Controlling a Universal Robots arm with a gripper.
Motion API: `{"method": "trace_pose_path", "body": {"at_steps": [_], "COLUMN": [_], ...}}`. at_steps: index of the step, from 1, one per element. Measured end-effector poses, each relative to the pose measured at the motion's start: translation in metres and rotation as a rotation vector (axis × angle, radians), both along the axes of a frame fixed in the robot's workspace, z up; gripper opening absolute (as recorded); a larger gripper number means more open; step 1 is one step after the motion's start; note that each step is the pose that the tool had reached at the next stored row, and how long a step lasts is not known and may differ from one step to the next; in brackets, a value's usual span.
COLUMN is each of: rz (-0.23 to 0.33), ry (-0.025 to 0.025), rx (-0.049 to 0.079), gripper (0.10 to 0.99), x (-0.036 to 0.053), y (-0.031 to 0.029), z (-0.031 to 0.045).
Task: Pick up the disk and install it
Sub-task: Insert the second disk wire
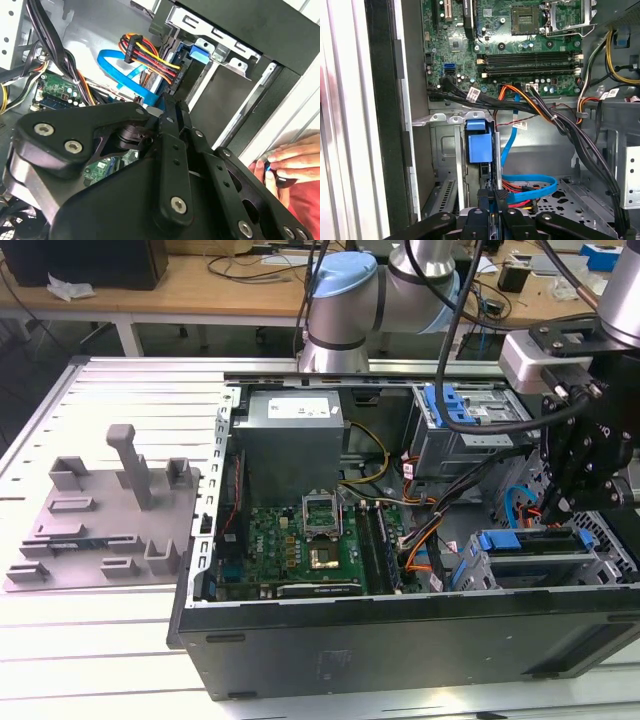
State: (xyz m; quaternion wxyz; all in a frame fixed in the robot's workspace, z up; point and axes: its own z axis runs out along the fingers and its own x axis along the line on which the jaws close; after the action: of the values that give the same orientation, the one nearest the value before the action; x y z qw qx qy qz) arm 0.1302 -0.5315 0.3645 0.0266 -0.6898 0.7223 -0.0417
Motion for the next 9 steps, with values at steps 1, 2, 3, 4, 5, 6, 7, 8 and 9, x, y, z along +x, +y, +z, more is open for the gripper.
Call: {"method": "trace_pose_path", "body": {"at_steps": [1,2,3,4,5,6,7,8,9], "rz": [0.0,0.0,0.0,0.001,0.002,0.004,0.005,0.006,0.007], "ry": [0.0,0.0,0.0,0.0,-0.0001,-0.0004,-0.0006,-0.0007,-0.0008], "rx": [0.0,0.0,0.0,0.003,0.007,0.012,0.018,0.022,0.024], "gripper": [0.165,0.165,0.165,0.165,0.165,0.165,0.165,0.165,0.165], "x": [0.0,0.0,0.0,0.0,0.0,0.0,0.0,-0.0001,-0.0001], "y": [-0.0001,-0.0002,-0.0003,-0.0005,-0.001,-0.0018,-0.003,-0.004,-0.0049], "z": [0.0,0.0001,0.0,0.0001,0.0,0.0,0.0,-0.0001,-0.0002]}}
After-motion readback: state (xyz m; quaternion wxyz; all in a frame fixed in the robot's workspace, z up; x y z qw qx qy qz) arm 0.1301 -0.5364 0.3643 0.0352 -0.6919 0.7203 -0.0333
